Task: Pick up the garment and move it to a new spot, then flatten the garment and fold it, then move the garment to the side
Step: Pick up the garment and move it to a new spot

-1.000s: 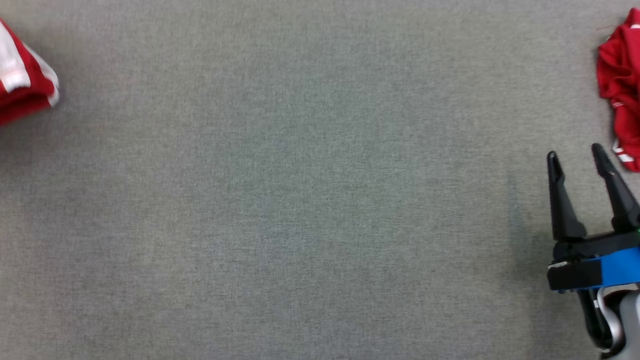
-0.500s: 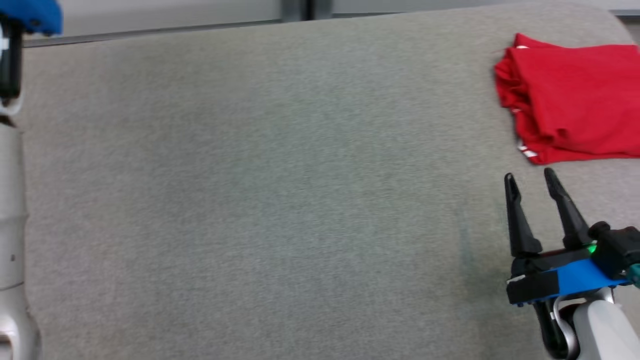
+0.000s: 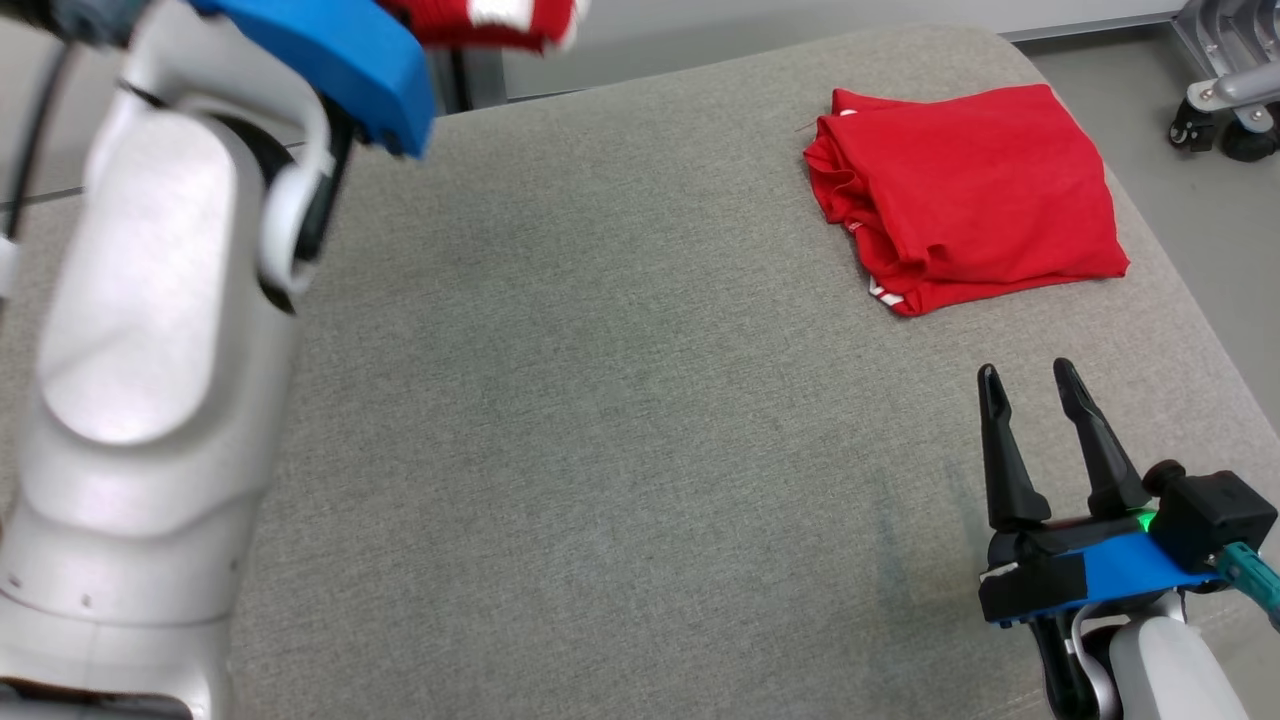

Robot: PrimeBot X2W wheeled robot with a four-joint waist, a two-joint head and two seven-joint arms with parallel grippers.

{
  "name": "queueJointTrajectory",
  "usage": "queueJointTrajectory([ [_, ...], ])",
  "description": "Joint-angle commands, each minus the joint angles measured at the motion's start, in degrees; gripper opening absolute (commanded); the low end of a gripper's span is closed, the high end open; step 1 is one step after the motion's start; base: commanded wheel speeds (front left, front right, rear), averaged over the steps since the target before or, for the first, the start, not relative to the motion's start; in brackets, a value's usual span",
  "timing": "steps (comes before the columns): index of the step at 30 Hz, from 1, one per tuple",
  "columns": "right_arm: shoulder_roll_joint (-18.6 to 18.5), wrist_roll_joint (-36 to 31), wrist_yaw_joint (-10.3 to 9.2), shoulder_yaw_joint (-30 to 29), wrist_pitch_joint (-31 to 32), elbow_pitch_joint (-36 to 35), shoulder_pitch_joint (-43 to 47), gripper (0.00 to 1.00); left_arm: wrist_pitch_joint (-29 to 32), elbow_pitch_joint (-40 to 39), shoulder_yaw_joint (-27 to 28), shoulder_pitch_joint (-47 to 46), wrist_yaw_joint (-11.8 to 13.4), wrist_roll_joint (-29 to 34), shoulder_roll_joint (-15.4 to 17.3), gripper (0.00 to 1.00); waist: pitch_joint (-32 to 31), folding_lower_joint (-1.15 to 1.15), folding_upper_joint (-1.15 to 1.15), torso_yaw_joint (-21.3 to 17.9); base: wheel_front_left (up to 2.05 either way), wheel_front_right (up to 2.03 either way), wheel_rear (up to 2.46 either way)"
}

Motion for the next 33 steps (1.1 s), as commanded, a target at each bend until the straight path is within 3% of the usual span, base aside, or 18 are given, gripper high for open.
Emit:
queueJointTrajectory([
  [1,0.41,0.55,0.01,-0.10,-0.26,0.01,0.77,1.00,-0.35,0.04,-0.29,1.26,0.43,-0.37,-0.04,0.00,-0.18,0.01,0.00,-0.24,0.00,0.00,0.00],
  [9,1.12,0.34,0.01,0.23,-0.26,0.47,0.73,1.00,-3.96,2.60,-2.29,14.52,2.64,-2.07,-3.03,0.00,-0.74,0.01,0.00,-0.36,0.00,0.00,0.00],
  [19,1.11,0.16,0.01,1.10,-0.27,1.31,1.26,1.00,-7.82,8.76,-5.41,26.76,2.90,-3.09,-4.84,0.00,-1.39,0.01,0.00,0.21,0.00,0.00,0.00],
  [20,1.01,0.14,0.01,1.07,-0.27,1.39,1.34,1.00,-8.28,9.48,-5.95,27.54,3.02,-2.83,-4.98,0.38,-1.51,0.01,0.00,0.38,0.00,0.00,0.00],
  [21,0.97,0.06,0.01,1.11,-0.27,1.45,1.43,1.00,-8.80,10.10,-6.18,28.21,3.18,-2.72,-5.25,1.00,-1.63,0.01,0.00,0.54,0.00,0.00,0.00],
  [27,0.42,-0.17,0.01,1.51,-0.27,2.28,2.17,1.00,-13.55,11.97,-7.19,29.29,4.10,-2.37,-6.27,1.00,-3.30,0.01,0.00,1.96,0.00,0.00,0.00],
  [33,0.42,-0.55,0.01,1.29,-0.24,2.42,3.47,1.00,-18.75,10.80,-5.31,30.20,5.80,-2.52,-4.68,1.00,-5.37,0.01,0.00,4.03,0.00,0.00,0.00],
])
